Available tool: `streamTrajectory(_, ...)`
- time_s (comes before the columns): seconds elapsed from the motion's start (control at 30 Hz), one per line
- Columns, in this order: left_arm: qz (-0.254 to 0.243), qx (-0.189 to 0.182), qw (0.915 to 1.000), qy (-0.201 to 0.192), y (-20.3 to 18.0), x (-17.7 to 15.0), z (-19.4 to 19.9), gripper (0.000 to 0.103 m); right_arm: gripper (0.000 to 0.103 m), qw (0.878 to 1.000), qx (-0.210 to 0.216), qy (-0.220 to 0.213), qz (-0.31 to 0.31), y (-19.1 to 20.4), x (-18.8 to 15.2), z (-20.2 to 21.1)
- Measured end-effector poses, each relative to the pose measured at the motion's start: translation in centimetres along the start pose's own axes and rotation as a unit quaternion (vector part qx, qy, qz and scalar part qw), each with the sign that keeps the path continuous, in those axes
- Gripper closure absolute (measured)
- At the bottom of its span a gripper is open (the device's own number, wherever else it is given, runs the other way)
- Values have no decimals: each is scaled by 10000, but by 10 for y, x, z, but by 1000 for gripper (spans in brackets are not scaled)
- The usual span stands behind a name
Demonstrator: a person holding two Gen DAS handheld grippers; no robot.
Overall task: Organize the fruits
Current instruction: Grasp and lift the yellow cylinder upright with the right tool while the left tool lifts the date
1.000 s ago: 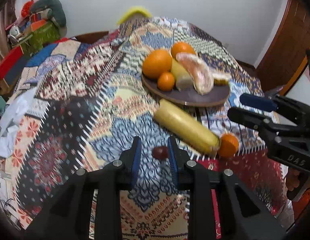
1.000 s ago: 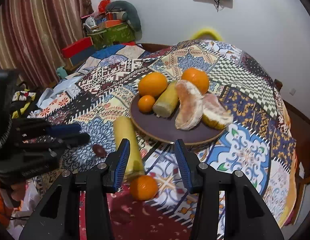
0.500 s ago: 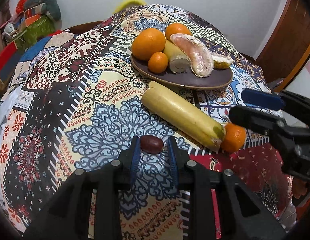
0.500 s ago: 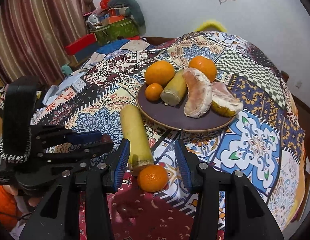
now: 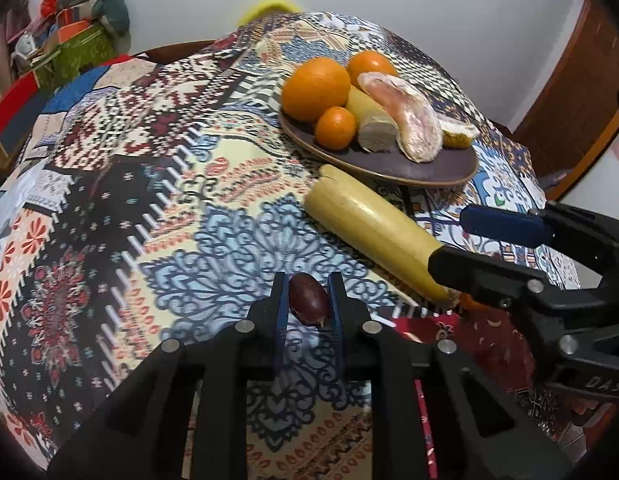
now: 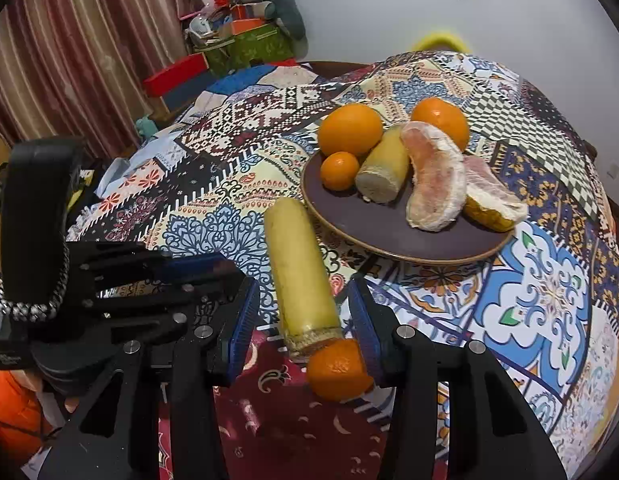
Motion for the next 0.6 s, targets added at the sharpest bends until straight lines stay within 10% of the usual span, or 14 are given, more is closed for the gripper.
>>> streamTrajectory(0.6, 386, 37, 9990, -238, 40, 1, 19, 85, 60, 9959, -257, 646, 577, 7, 12, -45)
Point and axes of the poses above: each gripper's, at about its wrist camera, not at the fingertips, and z roughly against the way its jaws point, y to its left, x to its top, the point moved 9 cm from there along -z, roughly the way its jaws point, and after that the axes turned 10 degrees about x, right-handed, at the moved point
